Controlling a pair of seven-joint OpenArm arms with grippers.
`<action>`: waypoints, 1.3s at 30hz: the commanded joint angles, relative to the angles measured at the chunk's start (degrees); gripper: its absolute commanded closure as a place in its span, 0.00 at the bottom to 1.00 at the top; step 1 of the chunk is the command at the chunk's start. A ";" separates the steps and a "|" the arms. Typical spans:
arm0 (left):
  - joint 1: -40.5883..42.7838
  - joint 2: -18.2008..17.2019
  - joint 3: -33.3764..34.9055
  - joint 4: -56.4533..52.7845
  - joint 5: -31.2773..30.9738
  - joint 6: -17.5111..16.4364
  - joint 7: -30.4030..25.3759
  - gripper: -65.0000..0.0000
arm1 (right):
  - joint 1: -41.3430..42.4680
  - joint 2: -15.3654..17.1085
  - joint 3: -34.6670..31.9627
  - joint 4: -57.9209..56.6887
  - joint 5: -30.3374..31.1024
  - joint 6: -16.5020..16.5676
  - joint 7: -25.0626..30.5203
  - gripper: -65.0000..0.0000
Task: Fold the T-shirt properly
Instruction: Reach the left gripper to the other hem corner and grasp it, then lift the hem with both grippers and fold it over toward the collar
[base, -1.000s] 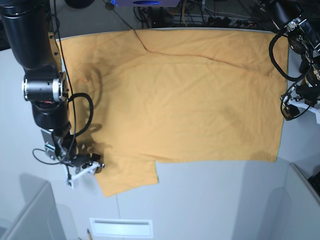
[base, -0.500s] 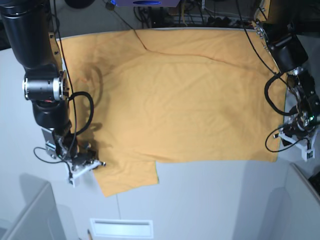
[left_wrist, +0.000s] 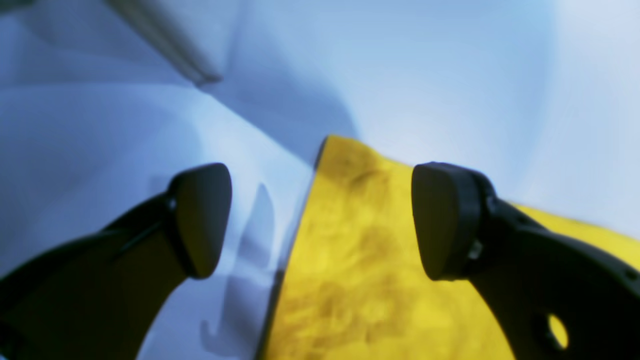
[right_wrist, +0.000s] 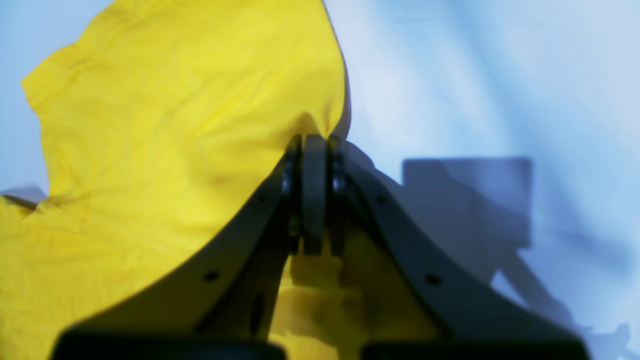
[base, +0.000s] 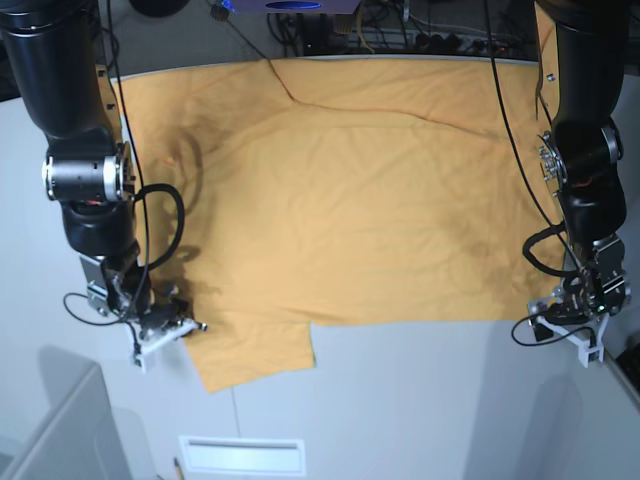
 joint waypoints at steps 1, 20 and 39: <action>-3.15 -0.80 1.22 -1.43 -0.30 -0.02 -1.81 0.16 | 1.41 0.49 0.05 0.29 -0.79 -0.38 -0.67 1.00; -4.91 -3.00 2.10 -7.85 -0.30 3.23 -6.21 0.17 | 1.41 0.49 -0.13 0.47 -0.79 -0.38 -0.76 1.00; -3.24 0.26 1.75 -8.29 -0.39 3.32 -6.30 0.17 | 1.41 0.58 -0.13 0.56 -0.79 -0.38 -0.76 1.00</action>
